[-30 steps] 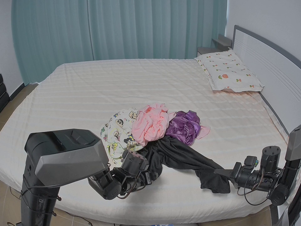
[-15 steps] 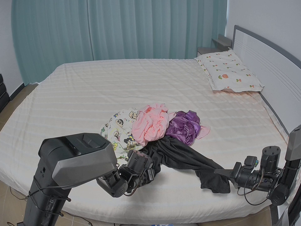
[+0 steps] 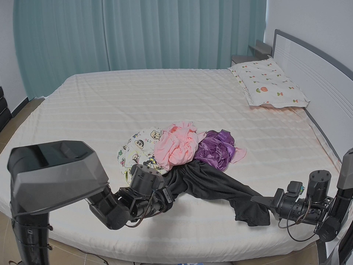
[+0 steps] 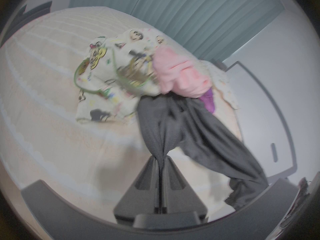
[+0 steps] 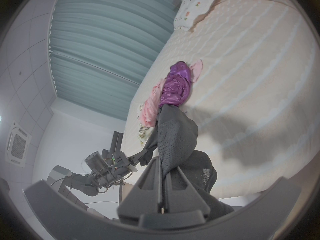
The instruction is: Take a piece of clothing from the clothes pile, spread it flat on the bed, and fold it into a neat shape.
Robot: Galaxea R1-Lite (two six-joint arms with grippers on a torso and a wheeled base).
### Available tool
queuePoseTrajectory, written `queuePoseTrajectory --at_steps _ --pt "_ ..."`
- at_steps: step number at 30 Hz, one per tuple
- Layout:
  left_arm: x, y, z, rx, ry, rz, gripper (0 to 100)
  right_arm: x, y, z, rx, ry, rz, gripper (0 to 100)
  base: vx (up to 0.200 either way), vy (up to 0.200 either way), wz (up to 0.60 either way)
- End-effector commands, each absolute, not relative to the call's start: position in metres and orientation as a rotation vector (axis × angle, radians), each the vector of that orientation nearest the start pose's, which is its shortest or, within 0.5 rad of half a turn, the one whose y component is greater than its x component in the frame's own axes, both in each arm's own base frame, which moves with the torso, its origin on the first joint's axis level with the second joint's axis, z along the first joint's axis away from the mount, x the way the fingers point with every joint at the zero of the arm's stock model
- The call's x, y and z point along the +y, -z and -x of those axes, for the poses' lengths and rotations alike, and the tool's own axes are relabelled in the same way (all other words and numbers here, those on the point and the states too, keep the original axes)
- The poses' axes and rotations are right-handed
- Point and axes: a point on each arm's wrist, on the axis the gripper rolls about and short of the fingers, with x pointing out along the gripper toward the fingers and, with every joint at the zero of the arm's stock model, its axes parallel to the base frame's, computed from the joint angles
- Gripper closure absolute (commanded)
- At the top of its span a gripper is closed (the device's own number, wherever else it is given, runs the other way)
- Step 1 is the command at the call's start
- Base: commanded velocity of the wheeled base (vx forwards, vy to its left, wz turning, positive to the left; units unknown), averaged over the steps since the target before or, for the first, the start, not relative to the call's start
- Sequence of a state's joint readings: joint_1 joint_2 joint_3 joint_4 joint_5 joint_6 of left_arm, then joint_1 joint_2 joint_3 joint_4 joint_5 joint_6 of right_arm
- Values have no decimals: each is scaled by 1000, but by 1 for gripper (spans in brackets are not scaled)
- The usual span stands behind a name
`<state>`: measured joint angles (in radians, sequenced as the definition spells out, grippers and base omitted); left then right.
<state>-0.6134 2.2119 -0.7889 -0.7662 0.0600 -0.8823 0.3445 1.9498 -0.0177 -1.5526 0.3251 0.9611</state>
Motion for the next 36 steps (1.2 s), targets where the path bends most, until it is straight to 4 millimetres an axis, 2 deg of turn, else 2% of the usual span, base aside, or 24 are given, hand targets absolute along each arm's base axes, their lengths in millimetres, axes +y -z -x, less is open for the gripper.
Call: queuePoseTrajectory --at_steps 1,2,4,9,11,15,16,18,19,21,24,27,30,36 --pt "-178 -86 -269 645 306 714 100 77 -91 -181 498 -535 -912 100 0 0 0" --pt "-168 -98 -264 598 309 740 100 75 -105 -174 431 -572 -916 100 0 0 0" --pt "-157 -101 -261 585 299 749 100 73 -112 -169 405 -593 -915 100 0 0 0" --pt "-143 -106 -260 555 263 785 100 73 -117 -167 379 -624 -912 100 0 0 0" --pt "-123 -127 -253 490 248 872 100 82 -120 -167 378 -683 -889 100 0 0 0" --pt "-115 -142 -240 452 267 913 100 90 -131 -174 315 -743 -842 100 0 0 0" --pt "-113 -150 -229 425 282 920 100 96 -148 -179 218 -793 -806 100 0 0 0" --pt "-112 -157 -214 415 322 926 100 98 -169 -170 119 -860 -798 100 0 0 0" --pt "-113 -159 -212 412 330 927 100 96 -171 -167 112 -863 -803 100 0 0 0" --pt "-116 -161 -209 413 348 926 100 94 -169 -161 134 -868 -807 100 0 0 0" --pt "-125 -157 -205 456 388 919 100 99 -154 -155 228 -881 -810 100 0 0 0" --pt "-153 -135 -203 588 413 921 100 124 -125 -155 435 -924 -811 100 0 0 0" --pt "-163 -127 -200 627 423 902 100 132 -111 -162 502 -898 -800 100 0 0 0" --pt "-156 -135 -199 600 421 922 100 126 -125 -155 440 -928 -815 100 0 0 0"
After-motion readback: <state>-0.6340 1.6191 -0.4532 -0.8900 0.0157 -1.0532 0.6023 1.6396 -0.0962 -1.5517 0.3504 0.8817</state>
